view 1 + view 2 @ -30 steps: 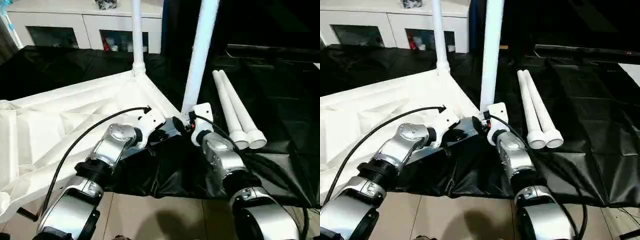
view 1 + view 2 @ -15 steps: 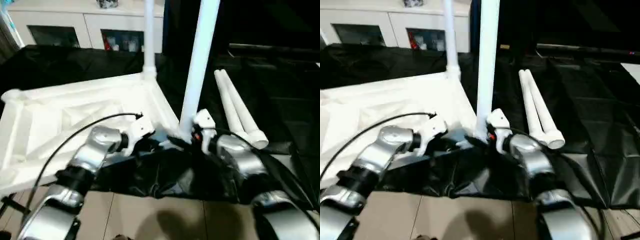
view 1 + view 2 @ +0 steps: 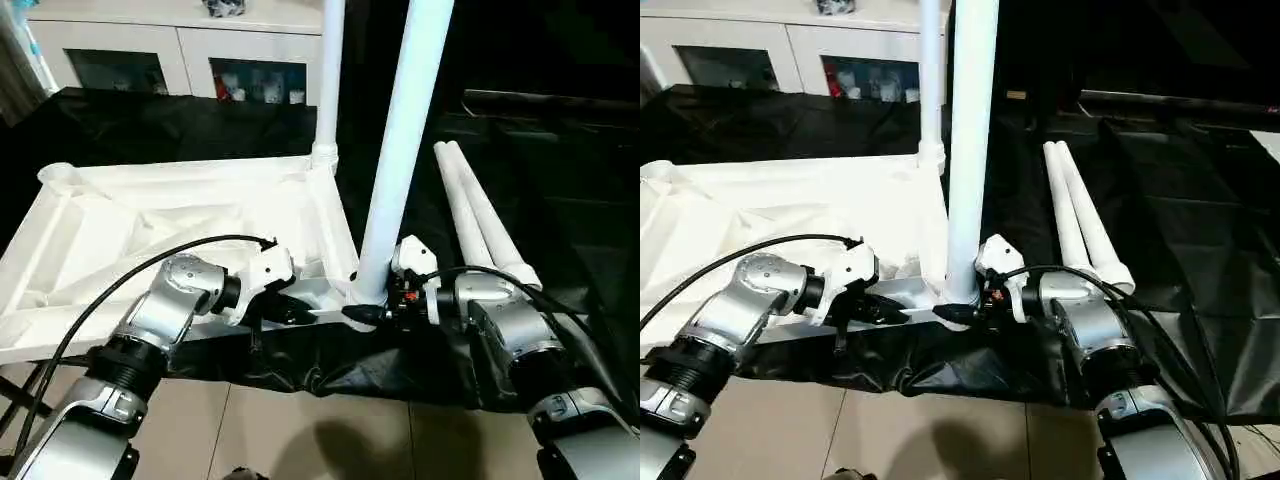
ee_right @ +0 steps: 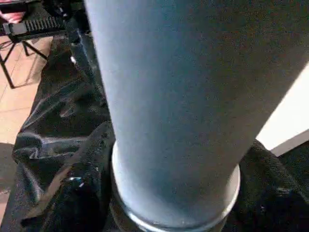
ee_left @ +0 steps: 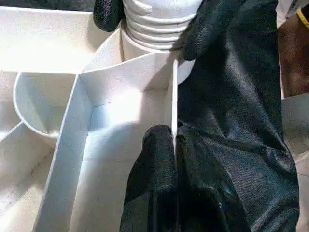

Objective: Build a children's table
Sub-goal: Rotate leg to tighten

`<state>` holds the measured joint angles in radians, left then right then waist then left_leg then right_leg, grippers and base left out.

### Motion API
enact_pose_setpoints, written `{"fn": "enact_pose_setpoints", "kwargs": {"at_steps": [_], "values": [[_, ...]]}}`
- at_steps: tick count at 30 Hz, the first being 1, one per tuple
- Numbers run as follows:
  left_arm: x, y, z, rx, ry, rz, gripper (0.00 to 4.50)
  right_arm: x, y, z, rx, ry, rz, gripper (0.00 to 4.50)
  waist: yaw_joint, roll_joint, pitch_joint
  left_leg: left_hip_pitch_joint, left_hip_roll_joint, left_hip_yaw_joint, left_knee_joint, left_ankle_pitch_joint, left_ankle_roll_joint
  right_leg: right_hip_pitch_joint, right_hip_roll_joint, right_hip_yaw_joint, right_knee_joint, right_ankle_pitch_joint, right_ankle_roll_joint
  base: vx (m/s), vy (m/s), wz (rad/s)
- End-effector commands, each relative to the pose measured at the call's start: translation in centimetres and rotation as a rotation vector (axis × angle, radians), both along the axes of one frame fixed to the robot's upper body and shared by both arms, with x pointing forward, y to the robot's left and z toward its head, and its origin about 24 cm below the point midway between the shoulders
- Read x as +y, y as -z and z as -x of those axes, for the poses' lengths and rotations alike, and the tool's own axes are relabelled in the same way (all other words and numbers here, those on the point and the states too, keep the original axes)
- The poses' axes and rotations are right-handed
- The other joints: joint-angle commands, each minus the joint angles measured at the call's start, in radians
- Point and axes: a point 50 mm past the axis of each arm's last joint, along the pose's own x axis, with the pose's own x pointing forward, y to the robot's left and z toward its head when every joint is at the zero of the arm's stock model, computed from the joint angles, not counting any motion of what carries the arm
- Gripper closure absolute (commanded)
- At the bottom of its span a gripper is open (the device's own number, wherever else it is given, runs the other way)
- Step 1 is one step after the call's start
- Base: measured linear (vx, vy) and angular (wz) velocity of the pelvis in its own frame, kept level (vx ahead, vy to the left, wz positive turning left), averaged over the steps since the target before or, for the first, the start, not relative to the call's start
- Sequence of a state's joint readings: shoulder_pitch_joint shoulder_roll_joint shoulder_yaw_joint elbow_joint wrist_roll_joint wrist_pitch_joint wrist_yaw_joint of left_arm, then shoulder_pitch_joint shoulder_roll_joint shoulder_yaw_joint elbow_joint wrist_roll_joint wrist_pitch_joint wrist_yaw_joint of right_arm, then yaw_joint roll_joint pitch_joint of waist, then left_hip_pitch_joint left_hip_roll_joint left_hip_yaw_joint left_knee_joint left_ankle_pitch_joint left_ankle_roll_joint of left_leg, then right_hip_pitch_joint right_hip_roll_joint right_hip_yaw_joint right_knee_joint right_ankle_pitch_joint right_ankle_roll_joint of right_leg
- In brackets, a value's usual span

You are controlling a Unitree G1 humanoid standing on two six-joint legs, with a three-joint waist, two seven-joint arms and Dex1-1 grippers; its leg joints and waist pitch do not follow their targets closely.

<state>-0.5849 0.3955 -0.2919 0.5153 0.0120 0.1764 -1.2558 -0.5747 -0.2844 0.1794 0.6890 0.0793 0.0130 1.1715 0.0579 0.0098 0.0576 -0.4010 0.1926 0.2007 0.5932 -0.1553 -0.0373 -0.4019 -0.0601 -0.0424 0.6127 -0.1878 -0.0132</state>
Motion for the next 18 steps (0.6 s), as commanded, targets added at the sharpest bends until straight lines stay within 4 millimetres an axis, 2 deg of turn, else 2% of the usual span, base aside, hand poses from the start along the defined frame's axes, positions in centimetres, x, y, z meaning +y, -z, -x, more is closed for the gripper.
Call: {"fn": "enact_pose_setpoints", "kwargs": {"at_steps": [1, 4, 5, 6, 7, 8, 9, 11, 12, 13, 15, 17, 18], "values": [[-1.5, -0.9, -0.2, -0.043, 0.003, 0.072, 4.50, 1.1, 0.6, 0.4, 0.036, 0.012, -0.040, 1.70, 0.001, 0.007, -0.073, 0.036, 0.047, -0.021, -0.067, -0.249, 0.032, 0.041, -0.075, 0.038, -0.066, -0.121, -0.265, 0.000, 0.000, 0.00], [-1.9, -0.9, -0.5, -0.050, -0.029, 0.087, 4.50, 1.5, 0.7, 0.2, 0.035, 0.057, -0.063, 1.74, -0.001, 0.005, -0.070, 0.037, 0.046, -0.022, -0.068, -0.265, 0.024, 0.038, -0.078, 0.039, -0.072, -0.165, -0.256, 0.000, 0.000, 0.00], [-2.6, -0.8, -1.2, -0.080, -0.106, 0.102, 4.50, 2.1, 1.2, -0.3, 0.019, 0.188, -0.064, 1.76, -0.004, -0.002, -0.070, 0.037, 0.046, -0.021, -0.069, -0.269, 0.019, 0.037, -0.077, 0.040, -0.075, -0.191, -0.245, 0.000, 0.000, 0.00], [-2.6, -0.8, -1.2, -0.080, -0.106, 0.102, 4.50, 2.1, 1.2, -0.3, 0.019, 0.188, -0.064, 1.76, -0.004, -0.002, -0.070, 0.037, 0.046, -0.021, -0.069, -0.269, 0.019, 0.037, -0.077, 0.040, -0.075, -0.191, -0.245, 0.000, 0.000, 0.00], [-3.0, -0.8, -1.6, -0.099, -0.148, 0.104, 4.50, 2.5, 1.5, -0.6, 0.014, 0.263, -0.073, 1.76, -0.008, -0.007, -0.068, 0.037, 0.044, -0.024, -0.070, -0.271, 0.011, 0.037, -0.080, 0.041, -0.077, -0.213, -0.238, 0.000, 0.000, 0.00], [-3.4, -0.8, -2.0, -0.116, -0.191, 0.106, 4.50, 2.9, 1.9, -0.9, 0.021, 0.346, -0.076, 1.76, -0.009, -0.004, -0.067, 0.038, 0.043, -0.023, -0.070, -0.271, 0.002, 0.032, -0.080, 0.043, -0.079, -0.237, -0.231, 0.000, 0.000, 0.00], [-3.8, -0.9, -2.4, -0.130, -0.230, 0.104, 4.50, 3.3, 2.2, -1.0, 0.028, 0.412, -0.077, 1.76, -0.010, -0.005, -0.068, 0.040, 0.041, -0.026, -0.071, -0.283, -0.004, 0.034, -0.081, 0.042, -0.081, -0.266, -0.220, 0.000, 0.000, 0.00], [-4.6, -1.0, -3.4, -0.167, -0.325, 0.088, 4.50, 4.4, 2.9, -1.4, 0.037, 0.558, -0.057, 1.77, -0.014, -0.001, -0.066, 0.043, 0.040, -0.027, -0.071, -0.297, -0.016, 0.029, -0.082, 0.042, -0.085, -0.295, -0.211, 0.000, 0.000, 0.00], [-4.8, -1.0, -3.7, -0.179, -0.352, 0.081, 4.50, 4.7, 3.0, -1.6, 0.032, 0.595, -0.045, 1.77, -0.016, 0.003, -0.065, 0.043, 0.040, -0.028, -0.073, -0.308, -0.024, 0.028, -0.082, 0.042, -0.087, -0.311, -0.204, 0.000, 0.000, 0.00], [-5.0, -1.1, -3.8, -0.187, -0.369, 0.078, 4.50, 4.9, 3.1, -1.7, 0.025, 0.622, -0.037, 1.77, -0.016, 0.002, -0.066, 0.044, 0.040, -0.027, -0.073, -0.314, -0.025, 0.026, -0.081, 0.043, -0.089, -0.316, -0.200, 0.000, 0.000, 0.00], [-5.4, -1.2, -4.1, -0.194, -0.395, 0.082, 4.50, 5.3, 3.0, -2.0, 0.017, 0.672, -0.028, 1.77, -0.016, 0.003, -0.068, 0.042, 0.040, -0.028, -0.074, -0.308, -0.019, 0.029, -0.080, 0.043, -0.088, -0.285, -0.198, 0.000, 0.000, 0.00], [-6.3, -1.6, -4.6, -0.221, -0.452, 0.098, 4.50, 7.0, 2.4, -2.3, 0.011, 0.713, -0.066, 1.77, -0.016, 0.011, -0.071, 0.041, 0.039, -0.028, -0.073, -0.298, -0.017, 0.032, -0.078, 0.042, -0.083, -0.235, -0.208, 0.000, 0.000, 0.00], [-6.6, -1.6, -4.6, -0.234, -0.459, 0.100, 4.50, 7.5, 2.1, -2.5, 0.008, 0.722, -0.081, 1.42, -0.017, 0.010, -0.071, 0.040, 0.039, -0.027, -0.072, -0.294, -0.014, 0.032, -0.079, 0.043, -0.083, -0.220, -0.210, 0.000, 0.000, 0.00]]}}
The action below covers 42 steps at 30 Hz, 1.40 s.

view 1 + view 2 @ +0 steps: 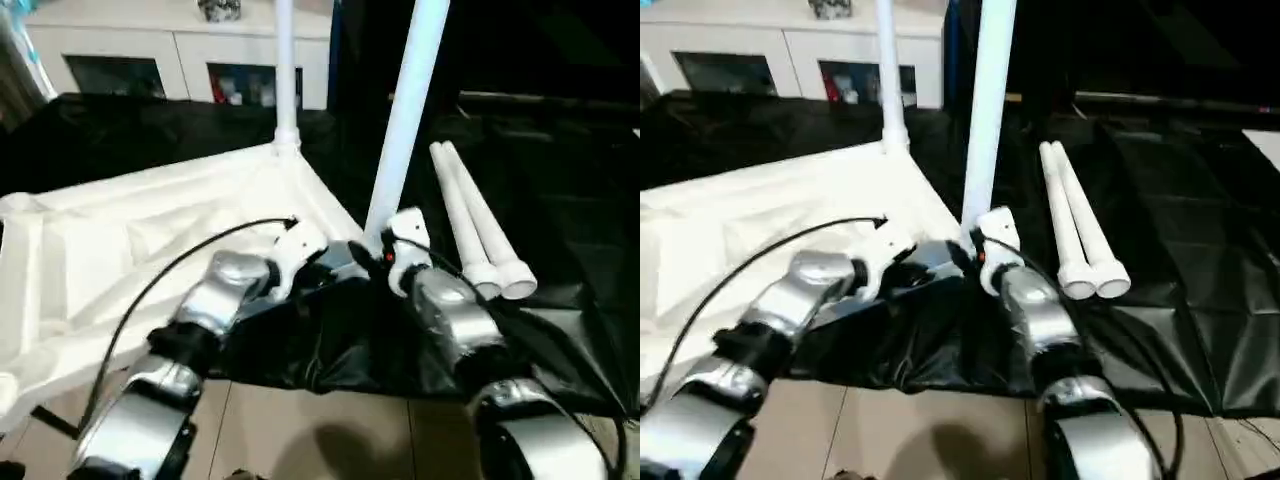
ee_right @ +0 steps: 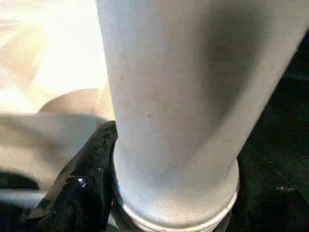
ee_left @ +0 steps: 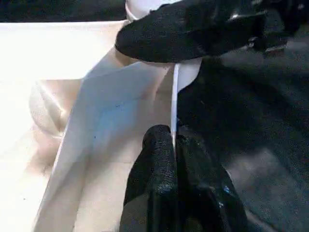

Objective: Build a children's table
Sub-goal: Rotate leg to tighten

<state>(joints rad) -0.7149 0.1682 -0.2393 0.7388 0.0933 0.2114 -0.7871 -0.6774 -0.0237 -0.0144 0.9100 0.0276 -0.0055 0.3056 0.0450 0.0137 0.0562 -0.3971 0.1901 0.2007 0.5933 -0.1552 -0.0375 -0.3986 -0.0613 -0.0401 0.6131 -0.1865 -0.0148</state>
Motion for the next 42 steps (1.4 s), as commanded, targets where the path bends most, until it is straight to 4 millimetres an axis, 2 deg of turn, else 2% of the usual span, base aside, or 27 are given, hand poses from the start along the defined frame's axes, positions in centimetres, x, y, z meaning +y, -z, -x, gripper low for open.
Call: {"fn": "enact_pose_setpoints", "kwargs": {"at_steps": [1, 5, 8, 9, 10, 13, 14, 15, 17, 22, 23, 24, 26, 27, 28, 31, 32, 38, 39, 42], "values": [[-2.0, -2.3, -1.2, -0.125, -0.070, 0.071, 4.50, 4.6, 0.8, 1.2, 0.043, -0.124, -0.038, 1.21, -0.003, 0.007, -0.071, 0.034, 0.041, -0.027, -0.073, -0.279, -0.007, 0.034, -0.077, 0.039, -0.080, -0.195, -0.211, 0.000, 0.000, 0.00], [-2.5, -2.4, -0.8, -0.124, 0.001, 0.098, 4.50, 5.0, 0.3, 1.1, 0.024, -0.155, -0.062, 0.97, -0.004, 0.009, -0.074, 0.028, 0.041, -0.026, -0.070, -0.243, 0.020, 0.040, -0.077, 0.039, -0.074, -0.121, -0.224, 0.000, 0.000, 0.00], [-2.2, -2.3, 0.0, -0.109, 0.104, 0.122, 4.50, 3.7, 0.4, 1.0, 0.016, -0.196, -0.019, 0.55, -0.008, 0.007, -0.073, 0.028, 0.041, -0.025, -0.069, -0.250, 0.030, 0.040, -0.078, 0.038, -0.076, -0.141, -0.232, 0.000, 0.000, 0.00], [-2.0, -2.3, 0.3, -0.101, 0.129, 0.124, 4.50, 3.3, 0.4, 1.0, 0.015, -0.214, -0.015, 0.55, -0.008, 0.008, -0.073, 0.028, 0.042, -0.026, -0.069, -0.251, 0.031, 0.041, -0.079, 0.038, -0.076, -0.142, -0.234, 0.000, 0.000, 0.00], [-2.0, -2.2, 0.3, -0.098, 0.136, 0.123, 4.50, 3.1, 0.4, 1.0, 0.015, -0.220, -0.015, 0.53, -0.010, 0.002, -0.072, 0.028, 0.042, -0.024, -0.069, -0.253, 0.035, 0.040, -0.077, 0.038, -0.077, -0.144, -0.235, 0.000, 0.000, 0.00], [-1.2, -2.0, 1.0, -0.074, 0.213, 0.112, 4.50, 1.8, 0.4, 1.3, 0.006, -0.315, 0.010, 0.53, -0.012, 0.009, -0.071, 0.028, 0.043, -0.024, -0.067, -0.250, 0.041, 0.040, -0.078, 0.038, -0.078, -0.155, -0.237, 0.000, 0.000, 0.00], [-0.9, -1.9, 1.1, -0.063, 0.229, 0.109, 4.50, 1.5, 0.3, 1.4, 0.005, -0.347, 0.015, 0.53, -0.010, 0.006, -0.071, 0.027, 0.044, -0.024, -0.067, -0.249, 0.045, 0.043, -0.078, 0.038, -0.077, -0.148, -0.239, 0.000, 0.000, 0.00], [-0.8, -1.8, 1.2, -0.057, 0.246, 0.106, 4.50, 1.2, 0.3, 1.5, 0.008, -0.372, 0.017, 0.53, -0.010, 0.009, -0.071, 0.028, 0.044, -0.023, -0.066, -0.247, 0.046, 0.041, -0.077, 0.039, -0.077, -0.146, -0.239, 0.000, 0.000, 0.00], [-0.4, -1.7, 1.4, -0.038, 0.278, 0.100, 4.50, 0.6, 0.1, 1.8, 0.010, -0.456, 0.021, 0.53, -0.008, 0.007, -0.071, 0.032, 0.046, -0.021, -0.066, -0.254, 0.048, 0.039, -0.074, 0.038, -0.077, -0.146, -0.244, 0.000, 0.000, 0.00], [0.5, -1.8, 1.7, -0.010, 0.346, 0.089, 4.50, -1.1, -0.4, 2.7, 0.036, -0.635, 0.041, 0.53, -0.004, 0.005, -0.069, 0.032, 0.047, -0.022, -0.068, -0.272, 0.040, 0.040, -0.074, 0.036, -0.078, -0.183, -0.241, 0.000, 0.000, 0.00], [0.7, -1.9, 1.8, -0.001, 0.359, 0.085, 4.50, -1.5, -0.6, 2.9, 0.041, -0.673, 0.047, 0.80, -0.001, 0.004, -0.069, 0.031, 0.048, -0.021, -0.066, -0.266, 0.045, 0.041, -0.075, 0.037, -0.078, -0.182, -0.240, 0.000, 0.000, 0.00], [0.9, -2.0, 1.9, 0.005, 0.374, 0.084, 4.50, -1.9, -0.7, 3.1, 0.048, -0.711, 0.053, 0.87, 0.002, 0.000, -0.069, 0.029, 0.049, -0.020, -0.067, -0.257, 0.051, 0.041, -0.075, 0.037, -0.078, -0.179, -0.237, 0.000, 0.000, 0.00], [1.0, -2.1, 2.1, 0.012, 0.391, 0.086, 4.50, -2.3, -0.9, 3.4, 0.060, -0.756, 0.059, 0.92, 0.005, 0.002, -0.070, 0.028, 0.049, -0.020, -0.065, -0.238, 0.057, 0.041, -0.076, 0.036, -0.075, -0.164, -0.239, 0.000, 0.000, 0.00], [1.3, -2.3, 2.2, 0.021, 0.418, 0.088, 4.50, -2.8, -1.0, 3.9, 0.076, -0.822, 0.074, 1.07, 0.005, -0.013, -0.071, 0.026, 0.050, -0.018, -0.065, -0.225, 0.065, 0.042, -0.074, 0.036, -0.073, -0.146, -0.244, 0.000, 0.000, 0.00], [1.3, -2.3, 2.3, 0.027, 0.427, 0.087, 4.50, -2.9, -1.1, 4.1, 0.082, -0.837, 0.076, 1.21, 0.012, -0.006, -0.072, 0.028, 0.050, -0.019, -0.062, -0.212, 0.070, 0.040, -0.076, 0.037, -0.070, -0.143, -0.244, 0.000, 0.000, 0.00], [1.6, -2.3, 2.7, 0.054, 0.465, 0.079, 4.50, -3.0, -1.2, 4.4, 0.096, -0.885, 0.077, 1.34, 0.015, -0.011, -0.071, 0.027, 0.049, -0.018, -0.061, -0.200, 0.076, 0.039, -0.076, 0.036, -0.070, -0.145, -0.244, 0.000, 0.000, 0.00], [1.8, -2.3, 2.9, 0.070, 0.480, 0.075, 4.50, -3.0, -1.2, 4.7, 0.107, -0.908, 0.073, 1.62, 0.016, -0.009, -0.071, 0.027, 0.050, -0.018, -0.061, -0.195, 0.077, 0.038, -0.077, 0.036, -0.069, -0.144, -0.245, 0.000, 0.000, 0.00], [2.1, -1.9, 3.2, 0.091, 0.490, 0.063, 4.50, -2.7, -0.9, 5.3, 0.130, -0.951, 0.079, 1.80, 0.016, -0.008, -0.069, 0.030, 0.050, -0.020, -0.065, -0.221, 0.057, 0.035, -0.077, 0.037, -0.073, -0.190, -0.236, 0.000, 0.000, 0.00], [2.0, -1.8, 3.1, 0.078, 0.471, 0.054, 4.50, -2.4, -0.8, 5.3, 0.117, -0.930, 0.072, 1.81, 0.016, -0.002, -0.069, 0.030, 0.050, -0.020, -0.065, -0.226, 0.052, 0.035, -0.077, 0.037, -0.074, -0.189, -0.235, 0.000, 0.000, 0.00], [1.6, -1.6, 2.3, 0.044, 0.382, 0.051, 4.50, -1.7, -0.4, 4.7, 0.085, -0.807, 0.060, 1.81, 0.012, -0.006, -0.068, 0.030, 0.047, -0.022, -0.066, -0.229, 0.041, 0.034, -0.077, 0.037, -0.075, -0.197, -0.231, 0.000, 0.000, 0.00]]}}
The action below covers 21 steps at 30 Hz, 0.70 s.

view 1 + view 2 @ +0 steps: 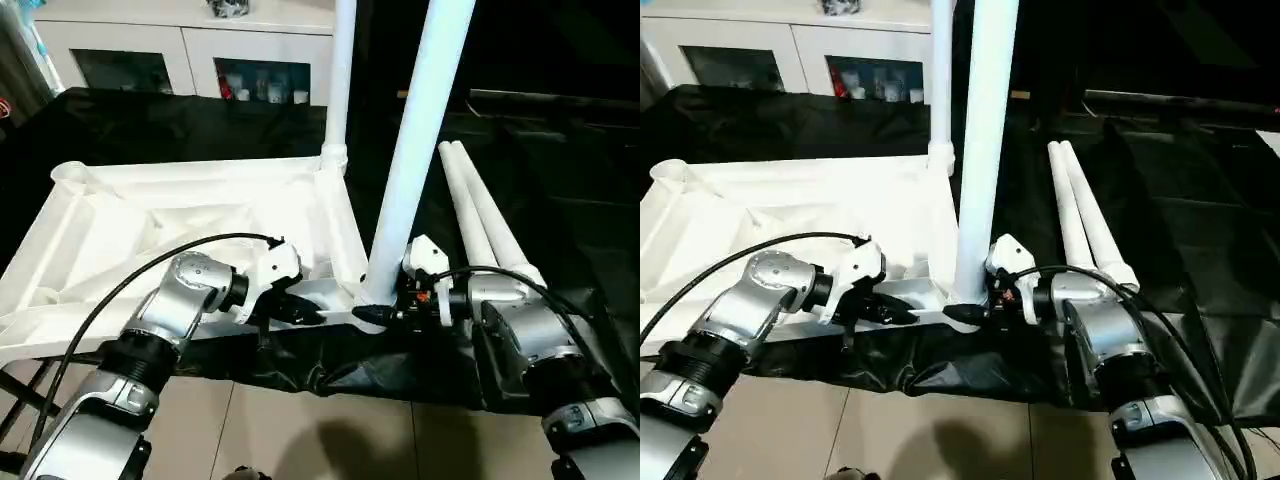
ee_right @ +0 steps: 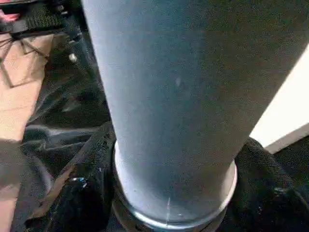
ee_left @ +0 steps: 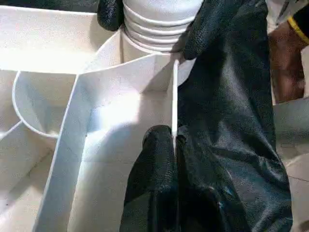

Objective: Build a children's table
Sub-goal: Rotate leg to tighten

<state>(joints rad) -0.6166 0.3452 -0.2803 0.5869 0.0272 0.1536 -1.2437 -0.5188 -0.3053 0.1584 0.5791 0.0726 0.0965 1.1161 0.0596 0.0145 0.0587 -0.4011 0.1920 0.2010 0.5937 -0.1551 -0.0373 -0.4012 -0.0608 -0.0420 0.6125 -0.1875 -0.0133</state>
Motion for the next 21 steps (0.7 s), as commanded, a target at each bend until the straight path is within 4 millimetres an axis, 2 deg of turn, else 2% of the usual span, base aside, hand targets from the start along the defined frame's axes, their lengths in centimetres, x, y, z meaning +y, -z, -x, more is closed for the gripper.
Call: {"fn": "enact_pose_setpoints", "kwargs": {"at_steps": [1, 3, 5, 6, 7, 9, 10, 11, 13, 14, 16, 18, 19, 21], "values": [[-2.3, -1.3, -0.9, -0.088, -0.028, 0.058, 4.50, 2.4, 1.0, 0.2, 0.007, 0.019, -0.016, 1.81, -0.004, -0.007, -0.070, 0.033, 0.044, -0.022, -0.067, -0.235, 0.037, 0.036, -0.078, 0.039, -0.076, -0.206, -0.232, 0.000, 0.000, 0.00], [-2.6, -1.3, -1.3, -0.105, -0.065, 0.062, 4.50, 2.6, 1.2, -0.2, -0.008, 0.088, -0.012, 1.81, -0.007, -0.009, -0.068, 0.037, 0.044, -0.024, -0.069, -0.269, 0.022, 0.036, -0.080, 0.040, -0.084, -0.273, -0.216, 0.000, 0.000, 0.00], [-3.8, -1.7, -2.5, -0.154, -0.184, 0.086, 4.50, 3.1, 1.8, -1.6, -0.021, 0.352, -0.025, 1.81, -0.015, -0.004, -0.065, 0.040, 0.043, -0.024, -0.071, -0.284, 0.005, 0.027, -0.079, 0.042, -0.087, -0.299, -0.209, 0.000, 0.000, 0.00], [-4.2, -1.8, -2.7, -0.165, -0.216, 0.091, 4.50, 3.2, 2.1, -1.9, -0.015, 0.431, -0.030, 1.81, -0.019, -0.005, -0.063, 0.041, 0.041, -0.025, -0.072, -0.298, -0.006, 0.025, -0.078, 0.041, -0.089, -0.322, -0.207, 0.000, 0.000, 0.00], [-4.7, -2.0, -3.1, -0.181, -0.253, 0.095, 4.50, 3.4, 2.2, -2.3, -0.003, 0.532, -0.041, 1.81, -0.021, -0.008, -0.069, 0.042, 0.041, -0.030, -0.072, -0.304, -0.019, 0.032, -0.083, 0.039, -0.090, -0.343, -0.194, 0.000, 0.000, 0.00], [-5.5, -2.2, -3.6, -0.196, -0.296, 0.099, 4.50, 3.7, 2.3, -2.9, 0.020, 0.653, -0.061, 1.81, -0.025, -0.002, -0.068, 0.045, 0.040, -0.028, -0.071, -0.306, -0.015, 0.024, -0.080, 0.042, -0.092, -0.323, -0.195, 0.000, 0.000, 0.00], [-5.7, -2.3, -3.7, -0.198, -0.310, 0.101, 4.50, 3.9, 2.4, -3.0, 0.031, 0.693, -0.069, 1.81, -0.027, -0.003, -0.068, 0.043, 0.039, -0.027, -0.071, -0.303, -0.013, 0.025, -0.079, 0.043, -0.092, -0.315, -0.195, 0.000, 0.000, 0.00], [-6.5, -2.6, -4.3, -0.229, -0.377, 0.104, 4.50, 4.6, 2.4, -3.5, 0.043, 0.788, -0.077, 1.81, -0.026, 0.004, -0.071, 0.039, 0.038, -0.027, -0.071, -0.278, -0.009, 0.029, -0.078, 0.042, -0.089, -0.267, -0.198, 0.000, 0.000, 0.00], [-6.7, -2.7, -4.6, -0.241, -0.403, 0.106, 4.50, 4.9, 2.3, -3.7, 0.037, 0.814, -0.077, 1.81, -0.024, 0.005, -0.075, 0.043, 0.039, -0.026, -0.069, -0.267, -0.009, 0.030, -0.077, 0.041, -0.085, -0.224, -0.209, 0.000, 0.000, 0.00], [-6.9, -2.8, -4.7, -0.249, -0.415, 0.109, 4.50, 5.2, 2.1, -3.8, 0.018, 0.827, -0.072, 1.81, -0.024, 0.005, -0.076, 0.039, 0.037, -0.024, -0.067, -0.250, 0.000, 0.033, -0.076, 0.042, -0.083, -0.179, -0.217, 0.000, 0.000, 0.00], [-7.1, -2.7, -4.8, -0.255, -0.411, 0.108, 4.50, 5.4, 1.9, -4.0, 0.014, 0.843, -0.088, 1.25, -0.019, 0.004, -0.080, 0.033, 0.037, -0.025, -0.065, -0.203, 0.018, 0.042, -0.076, 0.040, -0.072, -0.093, -0.228, 0.000, 0.000, 0.00], [-7.3, -2.6, -4.7, -0.263, -0.396, 0.100, 4.50, 5.7, 1.8, -4.1, 0.019, 0.841, -0.103, 1.08, -0.018, 0.003, -0.082, 0.030, 0.035, -0.023, -0.061, -0.179, 0.048, 0.047, -0.077, 0.038, -0.066, -0.033, -0.246, 0.000, 0.000, 0.00], [-7.3, -2.6, -4.7, -0.262, -0.386, 0.100, 4.50, 5.8, 1.7, -4.1, 0.018, 0.832, -0.111, 1.08, -0.018, 0.004, -0.082, 0.029, 0.036, -0.024, -0.061, -0.177, 0.053, 0.048, -0.078, 0.038, -0.066, -0.030, -0.249, 0.000, 0.000, 0.00], [-7.3, -2.5, -4.6, -0.261, -0.377, 0.103, 4.50, 5.9, 1.6, -4.1, 0.016, 0.827, -0.116, 0.80, -0.018, 0.005, -0.080, 0.031, 0.037, -0.023, -0.061, -0.190, 0.060, 0.048, -0.079, 0.037, -0.070, -0.051, -0.254, 0.000, 0.000, 0.00]]}}
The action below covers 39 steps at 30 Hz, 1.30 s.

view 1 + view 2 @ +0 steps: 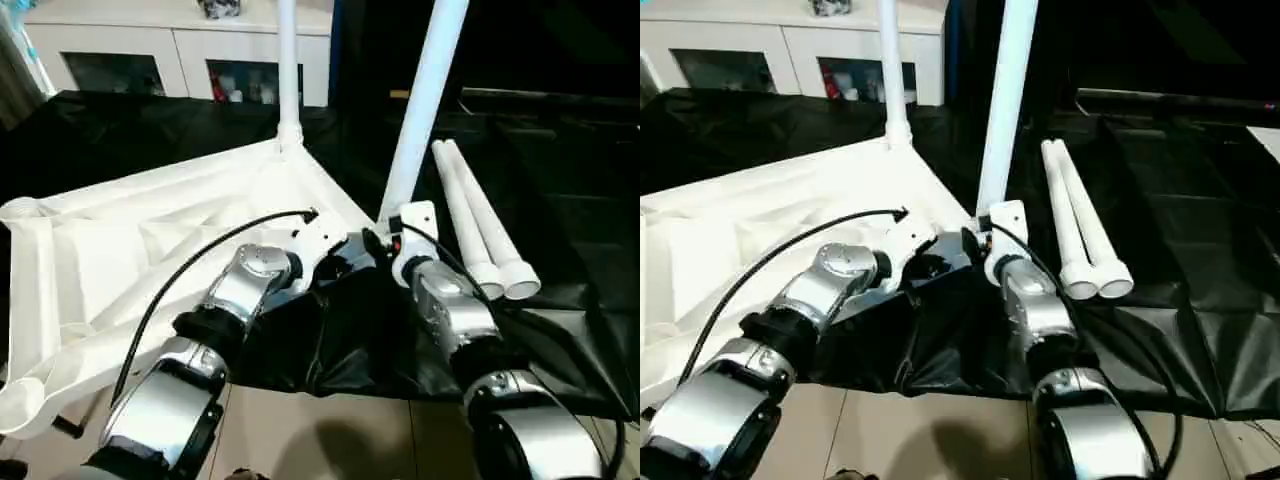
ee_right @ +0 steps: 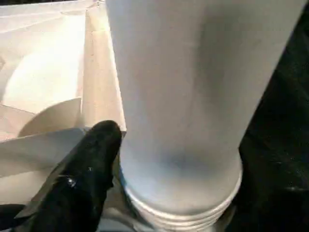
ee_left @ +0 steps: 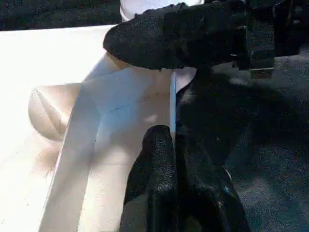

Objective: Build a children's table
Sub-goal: Rotate leg to tighten

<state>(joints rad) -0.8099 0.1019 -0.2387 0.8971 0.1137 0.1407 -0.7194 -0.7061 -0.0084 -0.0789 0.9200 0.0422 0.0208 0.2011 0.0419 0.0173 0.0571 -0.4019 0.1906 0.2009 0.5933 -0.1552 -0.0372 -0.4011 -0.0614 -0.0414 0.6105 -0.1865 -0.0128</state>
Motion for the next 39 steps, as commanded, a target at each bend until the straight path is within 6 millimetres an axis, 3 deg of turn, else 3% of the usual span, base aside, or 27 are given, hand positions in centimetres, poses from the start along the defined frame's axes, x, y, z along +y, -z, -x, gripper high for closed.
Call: {"fn": "enact_pose_setpoints", "kwargs": {"at_steps": [1, 6, 12, 13, 14, 16, 18, 22, 23, 25, 26, 28, 29, 31, 32, 33, 35, 36, 37, 39], "values": [[-1.6, -2.5, -0.7, -0.118, 0.020, 0.095, 4.50, 2.6, 1.0, 0.8, 0.053, -0.093, -0.041, 0.70, 0.000, 0.003, -0.078, 0.033, 0.039, -0.023, -0.062, -0.197, 0.059, 0.047, -0.079, 0.037, -0.069, -0.064, -0.255, 0.000, 0.000, 0.00], [-1.1, -2.0, -0.8, -0.124, 0.014, 0.083, 4.50, 0.6, 0.5, 0.4, -0.003, -0.072, 0.070, 0.36, -0.005, 0.002, -0.075, 0.035, 0.039, -0.022, -0.063, -0.222, 0.044, 0.046, -0.077, 0.038, -0.074, -0.115, -0.249, 0.000, 0.000, 0.00], [-0.5, -1.9, -1.2, -0.154, -0.043, 0.068, 4.50, -2.1, 0.2, 0.8, -0.016, -0.024, 0.111, 0.36, 0.000, -0.004, -0.074, 0.034, 0.038, -0.021, -0.062, -0.200, 0.063, 0.047, -0.076, 0.038, -0.076, -0.130, -0.225, 0.000, 0.000, 0.00], [-0.3, -2.1, -1.3, -0.154, -0.044, 0.074, 4.05, -2.7, 0.0, 1.0, -0.022, -0.011, 0.114, 0.26, 0.000, -0.003, -0.073, 0.034, 0.040, -0.022, -0.063, -0.202, 0.063, 0.046, -0.077, 0.039, -0.077, -0.137, -0.225, 0.000, 0.000, 0.00], [-0.3, -2.2, -1.3, -0.153, -0.044, 0.078, 3.94, -2.9, -0.1, 1.0, -0.025, -0.007, 0.114, 0.26, 0.000, -0.004, -0.073, 0.033, 0.038, -0.022, -0.063, -0.198, 0.062, 0.048, -0.076, 0.038, -0.077, -0.142, -0.221, 0.000, 0.000, 0.00], [0.2, -2.7, -1.6, -0.196, -0.067, 0.074, 3.90, -3.7, -0.4, 1.2, -0.039, 0.013, 0.121, 0.26, 0.001, -0.001, -0.077, 0.033, 0.039, -0.022, -0.060, -0.188, 0.064, 0.049, -0.077, 0.039, -0.077, -0.125, -0.226, 0.000, 0.000, 0.00], [0.6, -2.8, -1.9, -0.227, -0.099, 0.063, 3.57, -3.9, -0.5, 1.3, -0.039, 0.017, 0.125, 0.26, -0.003, -0.003, -0.077, 0.030, 0.038, -0.023, -0.059, -0.178, 0.070, 0.049, -0.075, 0.037, -0.071, -0.090, -0.232, 0.000, 0.000, 0.00], [1.8, -3.4, -2.3, -0.252, -0.148, 0.050, 3.52, -3.8, -0.6, 1.4, -0.031, 0.002, 0.123, 0.26, -0.005, -0.007, -0.075, 0.030, 0.037, -0.021, -0.059, -0.182, 0.073, 0.048, -0.075, 0.037, -0.074, -0.109, -0.235, 0.000, 0.000, 0.00], [3.8, -4.7, -3.0, -0.311, -0.247, 0.024, 3.52, -3.3, -0.5, 1.6, -0.012, -0.044, 0.128, 0.26, -0.004, -0.010, -0.076, 0.030, 0.038, -0.022, -0.059, -0.177, 0.075, 0.049, -0.075, 0.037, -0.070, -0.106, -0.233, 0.000, 0.000, 0.00], [4.9, -5.4, -3.3, -0.338, -0.299, 0.012, 3.52, -3.0, -0.5, 1.7, -0.004, -0.071, 0.133, 0.26, -0.007, -0.006, -0.075, 0.025, 0.038, -0.025, -0.061, -0.173, 0.072, 0.051, -0.075, 0.035, -0.066, -0.106, -0.232, 0.000, 0.000, 0.00], [7.3, -6.7, -3.4, -0.369, -0.401, -0.020, 3.52, -2.4, -0.4, 1.9, 0.001, -0.129, 0.146, 0.26, -0.009, -0.004, -0.075, 0.030, 0.045, -0.026, -0.062, -0.183, 0.059, 0.049, -0.076, 0.034, -0.063, -0.109, -0.235, 0.000, 0.000, 0.00], [7.9, -7.0, -3.3, -0.376, -0.429, -0.030, 3.52, -2.3, -0.5, 1.9, 0.003, -0.145, 0.149, 0.26, -0.011, -0.007, -0.073, 0.030, 0.042, -0.023, -0.060, -0.180, 0.060, 0.044, -0.074, 0.035, -0.067, -0.116, -0.233, 0.000, 0.000, 0.00], [9.3, -7.6, -3.1, -0.395, -0.473, -0.062, 3.52, -1.9, -0.5, 2.1, 0.006, -0.188, 0.148, 0.26, -0.007, -0.005, -0.074, 0.032, 0.046, -0.025, -0.060, -0.177, 0.054, 0.047, -0.077, 0.036, -0.062, -0.114, -0.238, 0.000, 0.000, 0.00], [11.8, -8.1, -2.3, -0.410, -0.541, -0.124, 3.52, -1.2, -0.4, 2.5, 0.018, -0.260, 0.142, 0.26, -0.007, -0.002, -0.073, 0.033, 0.048, -0.024, -0.061, -0.165, 0.053, 0.044, -0.074, 0.036, -0.059, -0.101, -0.239, 0.000, 0.000, 0.00], [14.5, -8.1, -1.0, -0.401, -0.615, -0.211, 3.52, -0.8, -0.4, 2.9, 0.034, -0.312, 0.138, 0.26, -0.008, -0.001, -0.071, 0.032, 0.044, -0.022, -0.061, -0.161, 0.051, 0.040, -0.069, 0.037, -0.062, -0.105, -0.230, 0.000, 0.000, 0.00], [14.5, -8.1, -1.0, -0.401, -0.615, -0.212, 3.52, -0.8, -0.4, 2.9, 0.034, -0.312, 0.138, 0.26, -0.010, -0.007, -0.071, 0.028, 0.048, -0.026, -0.064, -0.159, 0.049, 0.046, -0.074, 0.036, -0.055, -0.103, -0.230, 0.000, 0.000, 0.00], [16.9, -7.9, 0.3, -0.378, -0.690, -0.308, 3.52, -0.6, -0.4, 3.1, 0.045, -0.348, 0.142, 0.26, -0.011, -0.003, -0.068, 0.038, 0.048, -0.023, -0.065, -0.204, 0.026, 0.034, -0.071, 0.039, -0.065, -0.164, -0.215, 0.000, 0.000, 0.00], [18.4, -7.7, 1.4, -0.355, -0.749, -0.369, 3.69, -0.4, -0.4, 3.2, 0.053, -0.370, 0.143, 0.43, -0.014, -0.006, -0.065, 0.037, 0.046, -0.023, -0.067, -0.213, 0.023, 0.032, -0.068, 0.039, -0.069, -0.184, -0.211, 0.000, 0.000, 0.00], [18.9, -7.7, 1.8, -0.347, -0.773, -0.393, 3.80, -0.3, -0.3, 3.3, 0.057, -0.379, 0.141, 0.54, -0.011, -0.005, -0.067, 0.039, 0.051, -0.025, -0.069, -0.221, 0.011, 0.034, -0.072, 0.039, -0.064, -0.188, -0.210, 0.000, 0.000, 0.00], [20.4, -7.5, 2.8, -0.318, -0.841, -0.453, 3.88, -0.1, -0.2, 3.4, 0.071, -0.397, 0.132, 0.61, -0.013, -0.001, -0.062, 0.044, 0.048, -0.025, -0.072, -0.267, -0.007, 0.024, -0.067, 0.040, -0.073, -0.237, -0.195, 0.000, 0.000, 0.00]]}}
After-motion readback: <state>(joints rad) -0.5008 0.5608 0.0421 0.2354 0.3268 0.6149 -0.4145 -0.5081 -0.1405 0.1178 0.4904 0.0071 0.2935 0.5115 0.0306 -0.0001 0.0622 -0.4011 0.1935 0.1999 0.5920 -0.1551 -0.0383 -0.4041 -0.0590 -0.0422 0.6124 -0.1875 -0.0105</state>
